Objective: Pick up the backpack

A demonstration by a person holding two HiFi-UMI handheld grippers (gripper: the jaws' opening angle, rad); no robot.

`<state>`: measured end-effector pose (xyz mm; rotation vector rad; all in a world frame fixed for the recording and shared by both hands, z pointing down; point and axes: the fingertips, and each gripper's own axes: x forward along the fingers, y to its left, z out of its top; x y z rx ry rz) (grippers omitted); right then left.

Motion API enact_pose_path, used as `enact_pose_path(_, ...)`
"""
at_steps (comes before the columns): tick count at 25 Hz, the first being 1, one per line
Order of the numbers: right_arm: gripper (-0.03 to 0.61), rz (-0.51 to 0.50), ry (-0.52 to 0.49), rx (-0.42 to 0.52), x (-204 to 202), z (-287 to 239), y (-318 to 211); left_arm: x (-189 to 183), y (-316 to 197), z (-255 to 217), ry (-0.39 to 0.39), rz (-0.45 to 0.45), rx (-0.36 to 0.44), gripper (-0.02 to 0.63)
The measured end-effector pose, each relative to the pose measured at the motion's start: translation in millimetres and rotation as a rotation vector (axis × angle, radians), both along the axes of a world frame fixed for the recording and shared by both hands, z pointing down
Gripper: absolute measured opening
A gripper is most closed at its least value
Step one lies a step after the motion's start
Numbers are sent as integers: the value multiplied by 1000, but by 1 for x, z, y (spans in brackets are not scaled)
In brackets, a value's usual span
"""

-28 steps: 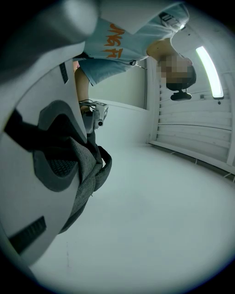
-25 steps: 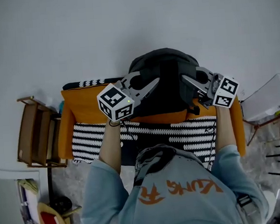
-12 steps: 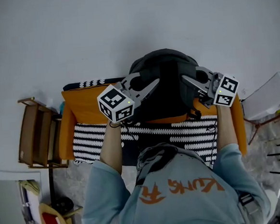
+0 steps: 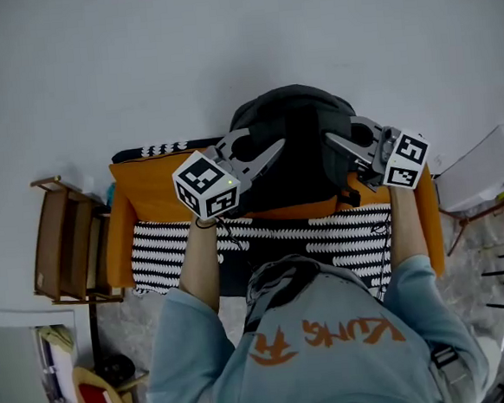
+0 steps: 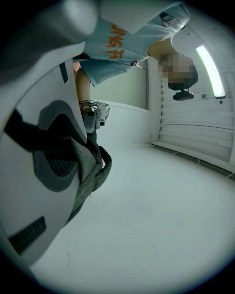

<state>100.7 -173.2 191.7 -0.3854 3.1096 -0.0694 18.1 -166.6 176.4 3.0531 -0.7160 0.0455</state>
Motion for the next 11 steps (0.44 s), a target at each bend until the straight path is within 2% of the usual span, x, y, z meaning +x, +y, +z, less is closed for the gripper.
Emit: enact_pose_path(11, 49, 18, 13, -9, 2, 7, -8, 3, -9, 7, 10, -3, -15, 64)
